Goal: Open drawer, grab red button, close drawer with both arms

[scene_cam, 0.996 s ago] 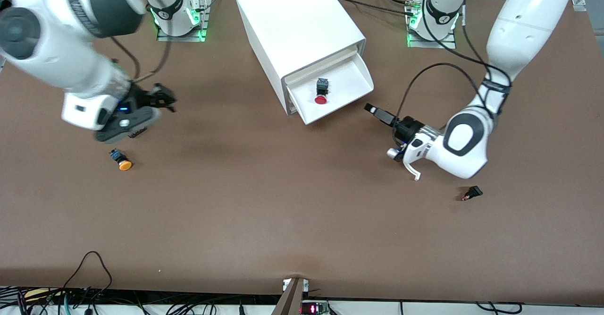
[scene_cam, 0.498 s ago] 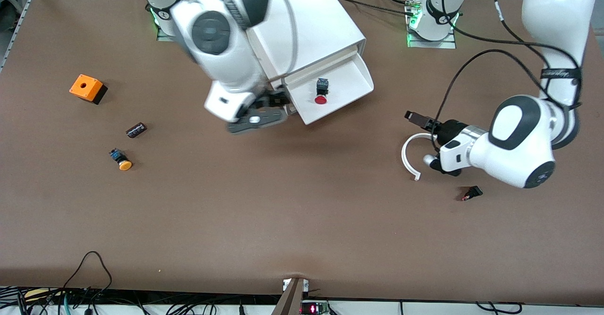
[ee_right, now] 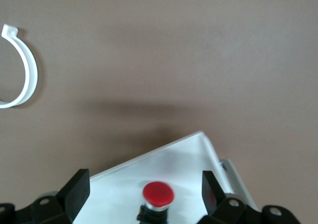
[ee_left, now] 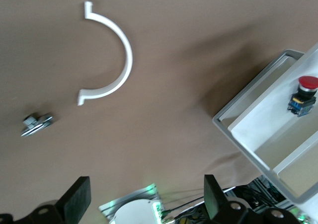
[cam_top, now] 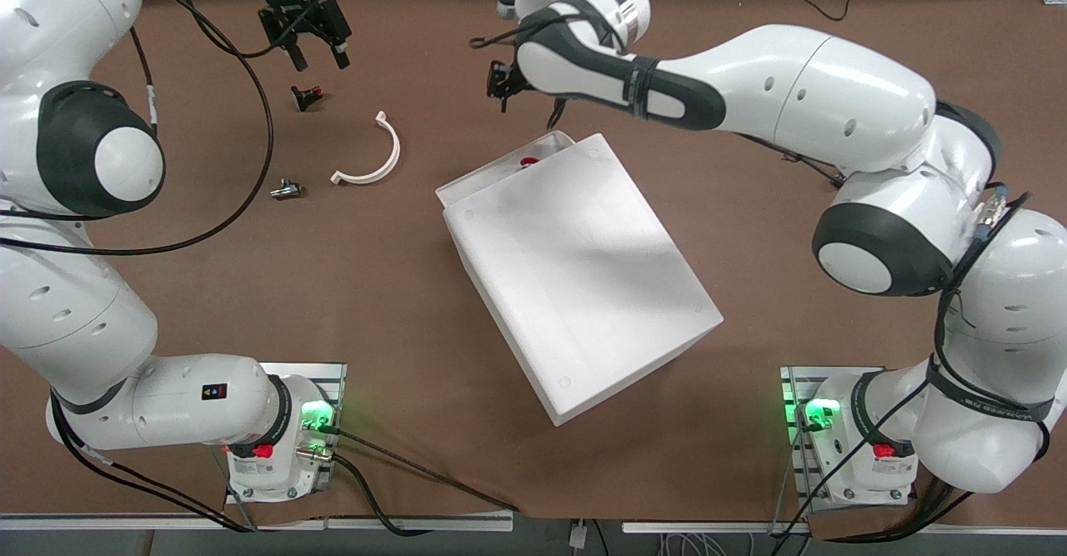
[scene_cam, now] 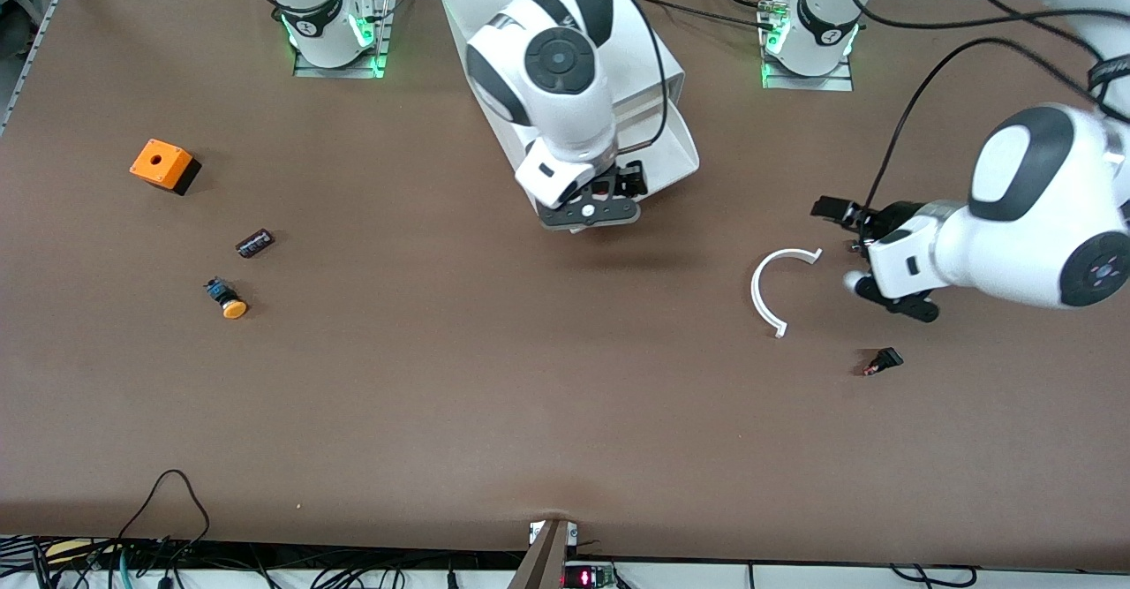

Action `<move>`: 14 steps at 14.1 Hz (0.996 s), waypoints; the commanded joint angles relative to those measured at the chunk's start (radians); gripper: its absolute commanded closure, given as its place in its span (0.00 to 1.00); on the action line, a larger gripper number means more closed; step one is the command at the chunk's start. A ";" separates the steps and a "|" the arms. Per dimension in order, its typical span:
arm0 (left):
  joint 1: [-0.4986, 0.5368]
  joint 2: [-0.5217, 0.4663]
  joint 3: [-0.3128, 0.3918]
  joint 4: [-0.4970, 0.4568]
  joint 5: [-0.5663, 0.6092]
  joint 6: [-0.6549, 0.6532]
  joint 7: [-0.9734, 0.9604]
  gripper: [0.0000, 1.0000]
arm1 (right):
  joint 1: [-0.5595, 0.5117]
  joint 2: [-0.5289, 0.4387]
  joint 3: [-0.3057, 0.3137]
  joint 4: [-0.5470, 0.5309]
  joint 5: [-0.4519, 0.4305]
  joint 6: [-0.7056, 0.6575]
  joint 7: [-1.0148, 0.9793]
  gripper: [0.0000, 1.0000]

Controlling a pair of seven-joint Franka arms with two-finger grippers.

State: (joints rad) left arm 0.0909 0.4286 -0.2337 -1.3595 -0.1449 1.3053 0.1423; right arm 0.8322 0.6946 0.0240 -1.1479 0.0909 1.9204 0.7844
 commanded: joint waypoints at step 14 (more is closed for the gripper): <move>-0.007 -0.062 -0.030 0.085 0.183 0.000 -0.055 0.00 | 0.096 0.030 -0.015 -0.085 -0.059 -0.018 0.058 0.74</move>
State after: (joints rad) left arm 0.0916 0.3618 -0.2626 -1.2868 0.0105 1.3100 0.0991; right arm 0.9167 0.7439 0.0203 -1.2235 0.0498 1.9139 0.8405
